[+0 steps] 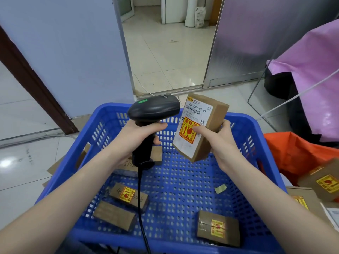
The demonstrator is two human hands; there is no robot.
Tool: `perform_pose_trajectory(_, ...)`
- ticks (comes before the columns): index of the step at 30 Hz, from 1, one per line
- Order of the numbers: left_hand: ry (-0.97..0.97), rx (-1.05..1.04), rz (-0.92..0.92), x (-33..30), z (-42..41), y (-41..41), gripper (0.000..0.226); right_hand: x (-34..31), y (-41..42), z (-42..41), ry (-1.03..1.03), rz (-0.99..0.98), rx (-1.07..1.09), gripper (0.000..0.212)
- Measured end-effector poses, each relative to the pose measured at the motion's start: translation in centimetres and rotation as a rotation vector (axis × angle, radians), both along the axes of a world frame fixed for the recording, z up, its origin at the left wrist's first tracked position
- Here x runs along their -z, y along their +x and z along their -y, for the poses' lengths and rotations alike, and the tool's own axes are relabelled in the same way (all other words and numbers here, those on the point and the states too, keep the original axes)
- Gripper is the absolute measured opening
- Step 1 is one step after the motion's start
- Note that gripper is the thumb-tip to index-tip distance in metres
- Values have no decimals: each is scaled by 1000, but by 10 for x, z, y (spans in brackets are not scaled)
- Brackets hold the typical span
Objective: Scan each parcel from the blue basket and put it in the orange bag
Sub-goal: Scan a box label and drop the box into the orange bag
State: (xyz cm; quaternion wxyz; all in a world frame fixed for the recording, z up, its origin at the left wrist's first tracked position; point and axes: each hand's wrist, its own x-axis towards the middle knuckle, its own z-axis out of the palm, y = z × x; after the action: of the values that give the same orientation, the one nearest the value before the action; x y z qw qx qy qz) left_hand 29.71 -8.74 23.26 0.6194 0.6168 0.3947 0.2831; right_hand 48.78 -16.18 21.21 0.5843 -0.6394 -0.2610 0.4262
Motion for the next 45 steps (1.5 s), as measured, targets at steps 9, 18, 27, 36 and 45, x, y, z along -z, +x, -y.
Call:
perform_pose_trajectory(9,41,-45,-110,3,6,5,14,-1,-3,-1,28,108,74,56)
perform_pose_trajectory(18,63,-48,-162,1,8,9,11,-2,-3,-2,21,120,72,62)
perform_pose_trajectory(27,132,-152,-187,-1,10,10,12,-3,-4,-2,35,83,80,57)
perform_pose_trajectory(36,156,-160,-239,-2,11,10,23,-4,-4,-1,23,83,69,60)
perform_pose_trajectory(45,182,-149,-220,-1,13,12,7,-6,-3,-1,24,74,60,53)
